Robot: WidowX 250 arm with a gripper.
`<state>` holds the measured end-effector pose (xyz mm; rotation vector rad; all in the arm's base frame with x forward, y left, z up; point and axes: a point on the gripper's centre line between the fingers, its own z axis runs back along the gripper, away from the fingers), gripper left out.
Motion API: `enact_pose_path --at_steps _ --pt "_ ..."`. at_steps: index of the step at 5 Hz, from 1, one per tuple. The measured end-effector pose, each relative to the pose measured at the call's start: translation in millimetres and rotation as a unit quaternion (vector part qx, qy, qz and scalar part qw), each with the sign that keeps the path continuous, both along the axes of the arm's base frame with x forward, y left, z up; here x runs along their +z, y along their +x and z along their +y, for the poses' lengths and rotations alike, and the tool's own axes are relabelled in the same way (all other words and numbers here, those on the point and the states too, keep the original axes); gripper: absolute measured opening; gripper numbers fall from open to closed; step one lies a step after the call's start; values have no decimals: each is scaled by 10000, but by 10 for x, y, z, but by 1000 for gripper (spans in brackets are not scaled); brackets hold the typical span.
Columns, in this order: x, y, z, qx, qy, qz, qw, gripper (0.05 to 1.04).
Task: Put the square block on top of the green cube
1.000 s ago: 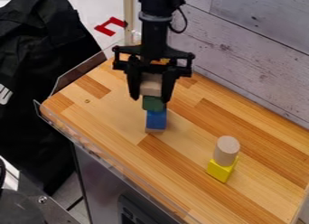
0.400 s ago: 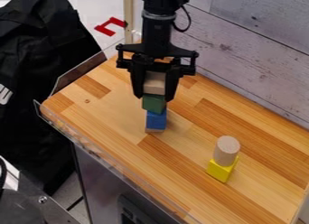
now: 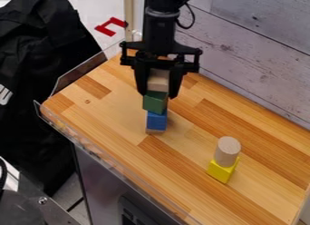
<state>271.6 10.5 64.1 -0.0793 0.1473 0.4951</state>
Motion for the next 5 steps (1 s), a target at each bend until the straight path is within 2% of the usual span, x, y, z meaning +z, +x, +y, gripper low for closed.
enact_pose_path --at_steps 1,2,3,5 --pt "1 9 -6 16 -45 -31 10000 663" --pt "-6 4 14 24 -97 -14 9999 948" --pt "-28 -11 2 0 -140 61 9999 1001" --pt "-24 -32 3 16 -150 131 9998 999"
